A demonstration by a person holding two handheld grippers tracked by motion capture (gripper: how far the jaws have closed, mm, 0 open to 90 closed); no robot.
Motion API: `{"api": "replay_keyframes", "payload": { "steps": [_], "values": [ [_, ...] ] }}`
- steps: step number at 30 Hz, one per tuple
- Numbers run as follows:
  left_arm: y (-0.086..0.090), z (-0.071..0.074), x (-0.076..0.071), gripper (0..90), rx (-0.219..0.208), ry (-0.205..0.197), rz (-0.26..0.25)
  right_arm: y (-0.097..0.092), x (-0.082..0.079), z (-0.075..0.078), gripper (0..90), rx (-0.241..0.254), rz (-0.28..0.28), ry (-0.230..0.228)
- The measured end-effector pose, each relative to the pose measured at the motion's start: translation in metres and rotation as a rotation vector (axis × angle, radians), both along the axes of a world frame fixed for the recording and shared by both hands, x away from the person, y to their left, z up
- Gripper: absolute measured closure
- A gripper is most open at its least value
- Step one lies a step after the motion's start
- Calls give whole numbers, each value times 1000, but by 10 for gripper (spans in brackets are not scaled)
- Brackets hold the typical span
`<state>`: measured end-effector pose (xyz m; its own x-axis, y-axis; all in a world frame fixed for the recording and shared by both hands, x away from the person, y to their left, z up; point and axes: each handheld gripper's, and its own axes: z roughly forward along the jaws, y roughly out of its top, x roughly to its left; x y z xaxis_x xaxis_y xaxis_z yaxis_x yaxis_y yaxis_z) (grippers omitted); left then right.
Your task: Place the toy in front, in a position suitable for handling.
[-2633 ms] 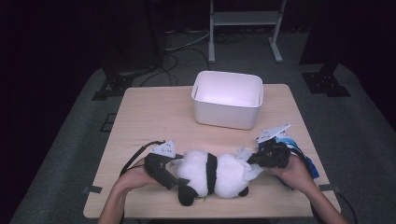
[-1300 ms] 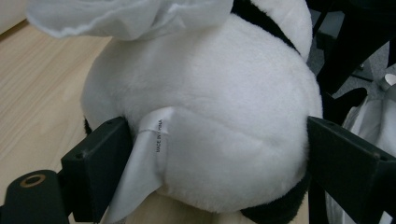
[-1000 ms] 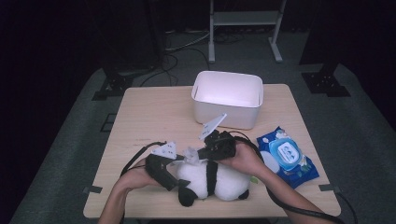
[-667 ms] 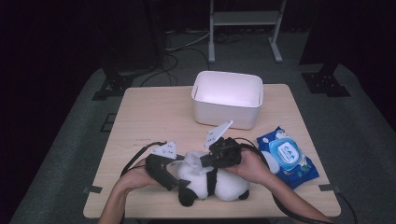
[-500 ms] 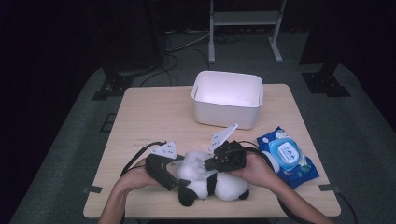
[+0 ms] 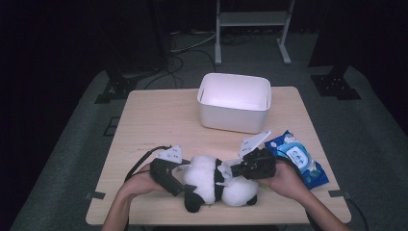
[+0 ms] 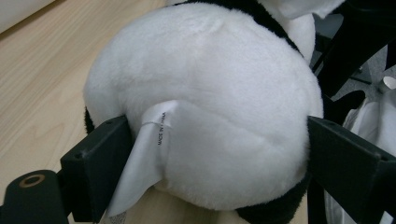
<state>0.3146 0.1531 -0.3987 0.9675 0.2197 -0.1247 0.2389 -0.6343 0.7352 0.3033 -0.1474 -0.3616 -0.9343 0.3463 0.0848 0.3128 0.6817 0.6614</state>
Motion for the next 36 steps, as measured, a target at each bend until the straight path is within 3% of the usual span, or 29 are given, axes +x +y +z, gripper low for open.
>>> {"api": "replay_keyframes", "payload": {
  "steps": [7, 10, 14, 30, 36],
  "values": [
    [0, 0, 1, 97, -3, 2, 3, -22, -2, -5, 840, 10, -50, 3],
    [0, 0, 1, 97, 0, 4, 3, -20, -4, -5, 839, 22, -51, 4],
    [1, -1, 2, 97, -5, 7, 12, -8, -3, -3, 839, 18, -20, -9],
    [0, 0, 2, 97, -18, 3, 11, 76, 10, 10, 839, -8, 143, -37],
    [1, 0, 2, 98, -21, 3, 11, 77, 4, 13, 838, -22, 160, -33]
  ]
}}
